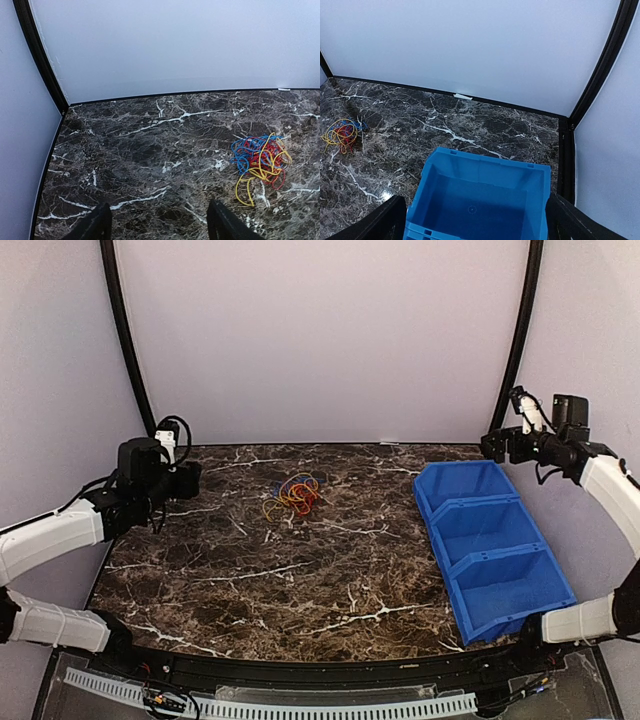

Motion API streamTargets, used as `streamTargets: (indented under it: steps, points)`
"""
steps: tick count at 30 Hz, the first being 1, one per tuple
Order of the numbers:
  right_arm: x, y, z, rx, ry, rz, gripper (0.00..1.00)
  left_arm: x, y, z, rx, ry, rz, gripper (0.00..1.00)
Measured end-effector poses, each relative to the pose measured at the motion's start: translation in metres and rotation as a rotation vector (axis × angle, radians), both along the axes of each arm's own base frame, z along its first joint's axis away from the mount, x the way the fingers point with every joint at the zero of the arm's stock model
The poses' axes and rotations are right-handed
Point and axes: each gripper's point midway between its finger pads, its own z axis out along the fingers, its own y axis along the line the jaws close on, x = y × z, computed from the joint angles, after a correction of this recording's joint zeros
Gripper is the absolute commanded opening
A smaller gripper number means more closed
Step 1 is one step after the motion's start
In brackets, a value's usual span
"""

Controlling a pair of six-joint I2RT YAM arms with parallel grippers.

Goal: Untangle the cables

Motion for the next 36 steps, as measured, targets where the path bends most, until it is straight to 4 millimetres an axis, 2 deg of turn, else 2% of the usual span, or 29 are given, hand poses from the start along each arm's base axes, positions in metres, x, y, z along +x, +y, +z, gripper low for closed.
streamTargets:
  steps: [6, 11, 16, 22, 29, 36]
  points:
    - [-0.005, 0.009, -0.02, 0.031, 0.0, 0.04, 0.96, 0.007, 0.009, -0.02, -0.046, 0.005, -0.024, 0.85]
    - [-0.018, 0.037, -0.046, 0.074, 0.008, 0.166, 0.96, 0.017, -0.006, -0.038, -0.085, 0.044, -0.092, 0.88]
    - [-0.038, 0.076, -0.078, 0.083, 0.056, 0.319, 0.93, 0.029, -0.043, -0.068, -0.094, 0.144, -0.188, 0.95]
    - [-0.056, 0.101, -0.097, 0.073, 0.058, 0.446, 0.93, 0.059, -0.091, -0.079, -0.148, 0.211, -0.259, 0.99]
    - [-0.064, 0.11, -0.093, 0.047, 0.009, 0.52, 0.93, 0.1, -0.137, -0.084, -0.262, 0.238, -0.331, 0.99]
    - [-0.067, 0.113, -0.088, 0.031, -0.024, 0.558, 0.92, 0.141, -0.185, -0.099, -0.399, 0.244, -0.4, 0.99]
